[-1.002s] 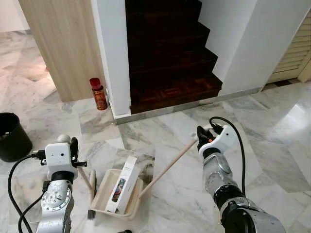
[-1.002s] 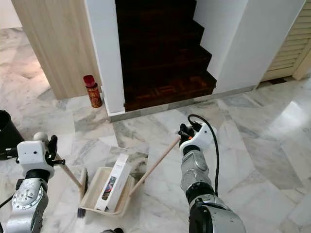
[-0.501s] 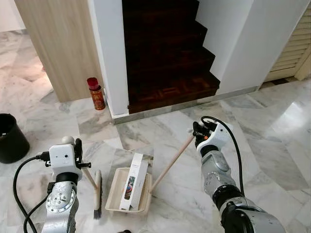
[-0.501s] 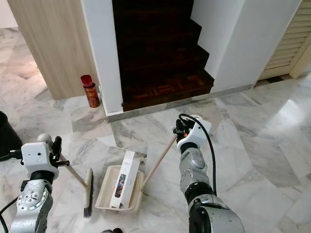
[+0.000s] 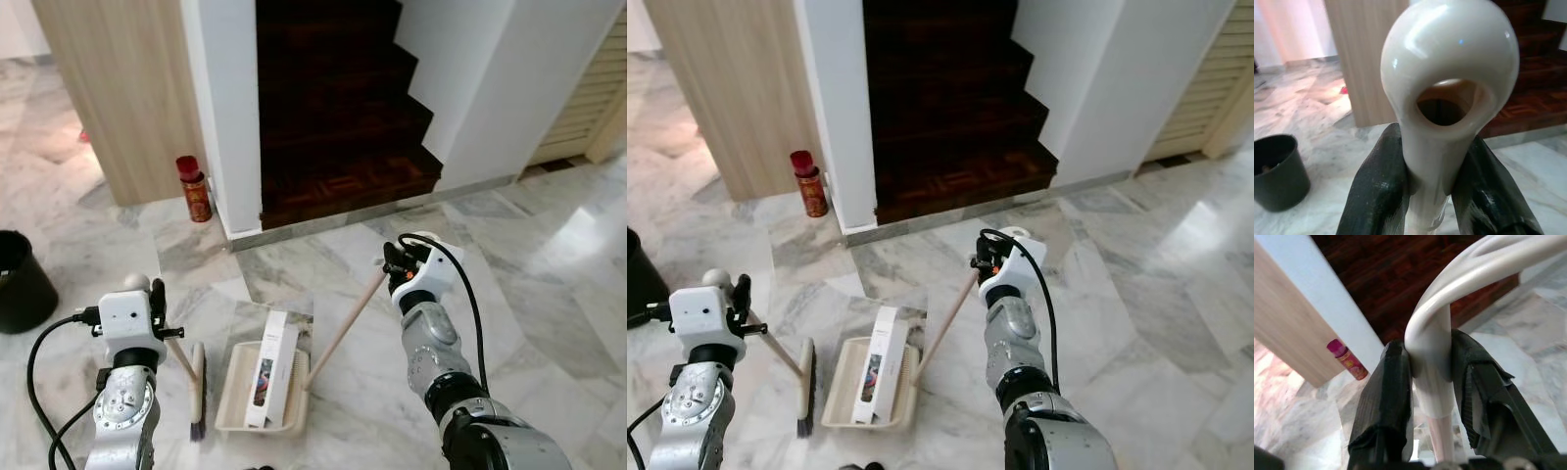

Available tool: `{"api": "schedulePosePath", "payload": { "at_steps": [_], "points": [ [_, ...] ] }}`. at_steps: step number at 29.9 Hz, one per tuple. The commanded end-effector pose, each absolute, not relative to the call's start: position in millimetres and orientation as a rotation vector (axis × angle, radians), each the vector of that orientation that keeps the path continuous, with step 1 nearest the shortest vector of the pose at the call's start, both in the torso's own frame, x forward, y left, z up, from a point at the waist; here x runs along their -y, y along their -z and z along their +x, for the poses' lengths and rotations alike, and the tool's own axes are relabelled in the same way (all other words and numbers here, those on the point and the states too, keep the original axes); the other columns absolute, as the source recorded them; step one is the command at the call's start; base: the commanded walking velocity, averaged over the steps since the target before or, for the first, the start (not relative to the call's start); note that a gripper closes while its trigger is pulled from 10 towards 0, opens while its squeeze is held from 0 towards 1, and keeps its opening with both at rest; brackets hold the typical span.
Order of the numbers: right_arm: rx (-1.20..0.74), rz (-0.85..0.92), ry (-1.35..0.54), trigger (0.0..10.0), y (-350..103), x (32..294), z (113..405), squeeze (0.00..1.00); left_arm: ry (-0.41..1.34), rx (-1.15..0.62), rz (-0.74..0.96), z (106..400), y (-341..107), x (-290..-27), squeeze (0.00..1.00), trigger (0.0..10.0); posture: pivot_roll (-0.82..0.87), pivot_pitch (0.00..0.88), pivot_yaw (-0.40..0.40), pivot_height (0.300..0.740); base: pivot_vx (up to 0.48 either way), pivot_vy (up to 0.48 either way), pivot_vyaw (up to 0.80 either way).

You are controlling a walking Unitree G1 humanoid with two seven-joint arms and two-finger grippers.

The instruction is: Sweep floor

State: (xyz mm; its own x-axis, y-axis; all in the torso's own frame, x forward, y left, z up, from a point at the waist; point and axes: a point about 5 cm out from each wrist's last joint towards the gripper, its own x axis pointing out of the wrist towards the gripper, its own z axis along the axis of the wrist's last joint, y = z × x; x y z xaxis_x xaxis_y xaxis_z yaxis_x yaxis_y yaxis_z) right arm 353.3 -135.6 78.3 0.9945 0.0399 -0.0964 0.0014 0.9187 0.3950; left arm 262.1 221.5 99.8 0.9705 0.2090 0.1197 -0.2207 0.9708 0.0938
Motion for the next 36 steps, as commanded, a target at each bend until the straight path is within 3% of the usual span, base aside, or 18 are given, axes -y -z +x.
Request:
{"api": "schedulePosePath", "payload": {
  "at_steps": [1, 10, 19, 26, 36],
  "points": [
    [-0.041, 0.399, -0.020, 10.0, -91.2, 137.4, 358.7, 0.00, -0.211, 0.150, 0.116, 263.4, -108.5, -221.1, 0.00, 10.0, 0.06, 0.000, -0.028, 0.740, 0.000, 0.360, 0.00],
    [-0.044, 0.394, -0.029, 10.0, -89.7, 134.5, 357.6, 0.00, -0.202, 0.154, 0.117, 265.3, -109.9, -219.7, 0.00, 10.0, 0.06, 0.000, -0.025, 0.740, 0.000, 0.360, 0.00],
    [-0.040, 0.379, -0.051, 10.0, -92.0, 131.2, 358.8, 0.00, -0.201, 0.156, 0.120, 266.9, -112.2, -220.0, 0.00, 10.0, 0.07, 0.000, -0.024, 0.740, 0.000, 0.345, 0.65],
    [-0.044, 0.391, -0.047, 10.0, -90.8, 131.3, 358.1, 0.00, -0.206, 0.155, 0.122, 266.0, -112.3, -221.5, 0.00, 10.0, 0.08, 0.005, -0.027, 0.740, 0.000, 0.338, 0.00],
    [-0.039, 0.385, -0.067, 10.0, -91.7, 128.6, 358.2, 0.00, -0.207, 0.156, 0.120, 266.0, -113.2, -221.2, 0.00, 10.0, 0.08, 0.019, -0.030, 0.740, 0.000, 0.330, 0.59]
  ]
}}
